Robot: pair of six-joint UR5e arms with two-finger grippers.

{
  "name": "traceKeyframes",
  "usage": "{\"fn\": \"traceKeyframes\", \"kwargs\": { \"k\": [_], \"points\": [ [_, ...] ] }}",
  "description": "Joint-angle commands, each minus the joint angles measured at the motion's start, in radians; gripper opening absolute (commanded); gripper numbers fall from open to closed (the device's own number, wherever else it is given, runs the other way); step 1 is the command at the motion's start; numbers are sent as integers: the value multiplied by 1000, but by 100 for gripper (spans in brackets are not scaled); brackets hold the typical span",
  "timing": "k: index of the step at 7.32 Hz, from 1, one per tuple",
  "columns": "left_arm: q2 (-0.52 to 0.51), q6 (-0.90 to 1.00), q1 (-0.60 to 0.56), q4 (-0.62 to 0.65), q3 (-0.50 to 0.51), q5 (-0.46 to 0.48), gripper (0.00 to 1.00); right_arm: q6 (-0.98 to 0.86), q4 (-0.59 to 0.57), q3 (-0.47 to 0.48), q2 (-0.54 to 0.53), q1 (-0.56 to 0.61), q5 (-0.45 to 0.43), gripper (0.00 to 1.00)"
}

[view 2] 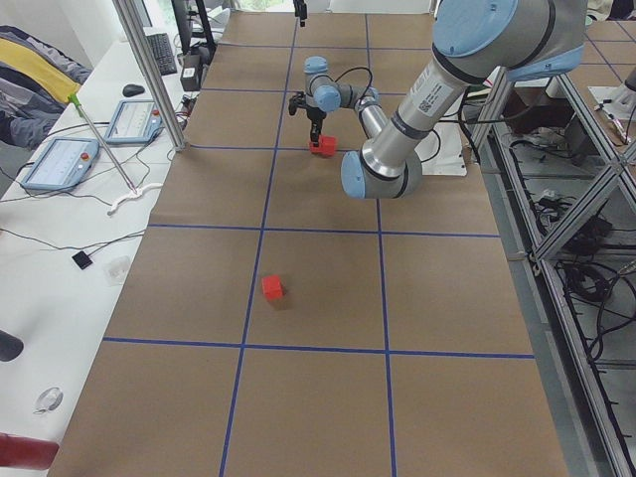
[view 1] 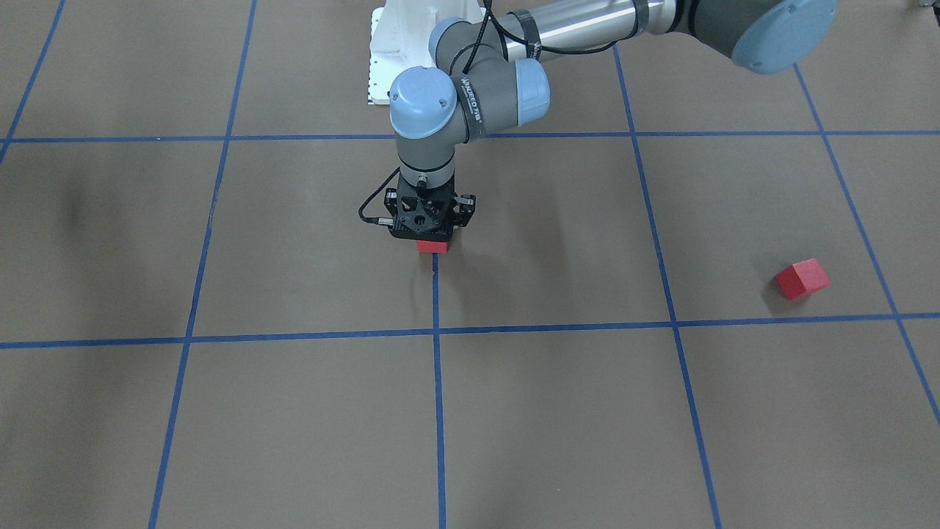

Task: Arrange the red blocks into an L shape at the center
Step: 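Lower the cube against the placed cube and open the left gripper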

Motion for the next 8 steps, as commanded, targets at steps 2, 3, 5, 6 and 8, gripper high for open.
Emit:
{"fn": "traceKeyframes", "kwargs": {
  "k": [2,3,5,6,8],
  "points": [
    [0,0,0,-2,0,8,52,0,0,-2,1,-2,0,100],
    [0,2,0,-2,0,8,54,0,0,-2,2,0,0,100],
    [0,5,0,-2,0,9,58,0,0,0,2,-2,0,100],
    [2,5,2,-2,0,24,58,0,2,-2,2,0,0,100],
    [2,8,3,-3,5,28,60,0,0,-2,3,0,0,100]
  ]
}}
